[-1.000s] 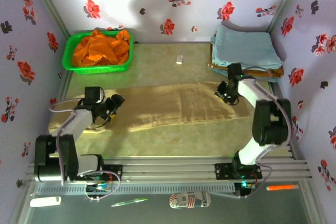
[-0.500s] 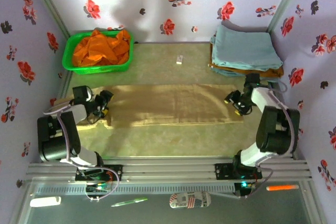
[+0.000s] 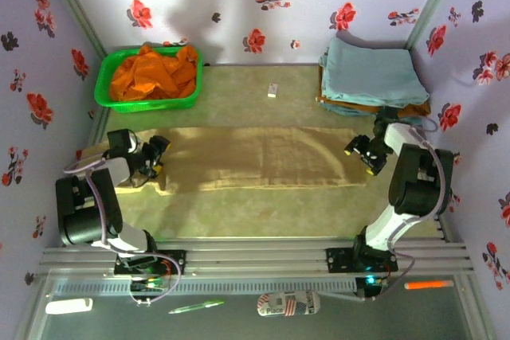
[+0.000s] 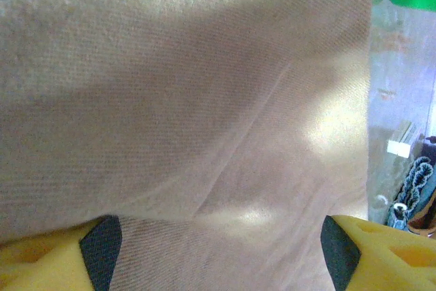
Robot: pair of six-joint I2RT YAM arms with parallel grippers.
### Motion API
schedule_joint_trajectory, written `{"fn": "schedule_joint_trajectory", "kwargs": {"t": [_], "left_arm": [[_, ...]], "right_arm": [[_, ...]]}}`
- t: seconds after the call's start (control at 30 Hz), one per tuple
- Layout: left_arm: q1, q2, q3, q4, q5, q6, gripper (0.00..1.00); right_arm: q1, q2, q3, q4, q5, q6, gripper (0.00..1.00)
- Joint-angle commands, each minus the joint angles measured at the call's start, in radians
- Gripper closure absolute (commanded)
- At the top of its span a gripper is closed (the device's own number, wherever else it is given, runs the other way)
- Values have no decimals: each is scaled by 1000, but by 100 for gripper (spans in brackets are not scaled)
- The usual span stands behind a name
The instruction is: Fold and stack the trousers
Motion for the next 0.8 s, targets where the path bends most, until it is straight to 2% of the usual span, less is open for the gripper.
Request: {"fn": "schedule_joint_trajectory", "kwargs": {"t": [0.0,0.03,0.13,0.27,0.47,0.63,0.77], "left_arm": [[-10,-58,-21,-46,-12,9,19],[-10,-69,-25,-45,-10,5,19],[-10,-92,-32,-50,-5,4,19],[-12,-113,-33,-53,8,-3,19],[-12,-156,-32,-80,8,0,19],[-16,-186,-24,-108,11,1,19],[-34,-234,-10,-159,10,19,19]], "right_arm": [[16,49,-2,-40,1,-14,24],[23,60,-4,-39,11,-12,25],[24,103,3,-43,0,-5,39],[28,111,-3,-40,-13,3,66],[28,59,-32,-34,-37,8,100],[20,-46,-33,-43,33,51,100],[34,-129,11,-82,40,66,100]]}}
